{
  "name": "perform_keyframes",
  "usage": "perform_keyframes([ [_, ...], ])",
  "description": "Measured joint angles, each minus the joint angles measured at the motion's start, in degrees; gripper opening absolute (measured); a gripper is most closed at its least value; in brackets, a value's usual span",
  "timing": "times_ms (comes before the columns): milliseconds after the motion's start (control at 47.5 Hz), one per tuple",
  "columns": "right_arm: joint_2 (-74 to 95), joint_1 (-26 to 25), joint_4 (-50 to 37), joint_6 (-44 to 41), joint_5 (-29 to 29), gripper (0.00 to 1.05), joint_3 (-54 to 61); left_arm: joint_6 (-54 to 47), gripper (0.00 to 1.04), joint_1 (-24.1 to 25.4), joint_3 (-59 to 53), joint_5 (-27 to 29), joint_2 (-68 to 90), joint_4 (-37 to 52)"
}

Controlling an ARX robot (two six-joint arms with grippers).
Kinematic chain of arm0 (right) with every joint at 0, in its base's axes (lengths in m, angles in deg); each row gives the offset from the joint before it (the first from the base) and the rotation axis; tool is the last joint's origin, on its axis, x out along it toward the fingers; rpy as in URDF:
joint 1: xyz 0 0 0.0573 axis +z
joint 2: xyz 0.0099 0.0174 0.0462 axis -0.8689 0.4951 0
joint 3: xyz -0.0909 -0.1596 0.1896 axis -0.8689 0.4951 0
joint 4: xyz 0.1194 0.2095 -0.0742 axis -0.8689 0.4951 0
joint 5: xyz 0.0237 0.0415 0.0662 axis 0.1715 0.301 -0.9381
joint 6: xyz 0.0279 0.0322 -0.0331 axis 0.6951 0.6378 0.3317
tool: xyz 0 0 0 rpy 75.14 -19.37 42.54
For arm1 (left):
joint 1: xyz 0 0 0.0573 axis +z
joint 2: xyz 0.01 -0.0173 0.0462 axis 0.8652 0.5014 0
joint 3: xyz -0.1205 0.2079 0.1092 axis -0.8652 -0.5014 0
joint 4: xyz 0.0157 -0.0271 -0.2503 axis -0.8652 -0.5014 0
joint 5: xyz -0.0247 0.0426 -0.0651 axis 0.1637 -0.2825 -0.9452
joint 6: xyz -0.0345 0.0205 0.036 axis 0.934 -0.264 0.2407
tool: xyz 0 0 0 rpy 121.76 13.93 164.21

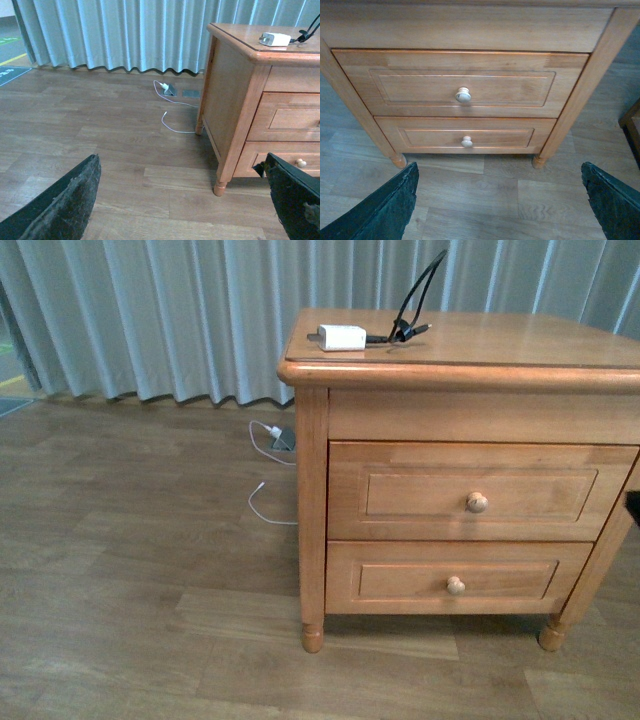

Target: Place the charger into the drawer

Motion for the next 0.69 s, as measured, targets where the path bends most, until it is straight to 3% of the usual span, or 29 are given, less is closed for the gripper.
perform_keyframes([
  [316,32.06,4.81,-7.02,-0.98,1.38,0.97,-20.92,0.0,0.99,0.0,0.0,0.0,0.0,0.0],
  [694,55.28,4.9,-7.23,0.92,3.34,0.97,-43.69,-0.02,0.99,0.0,0.0,0.0,0.0,0.0],
])
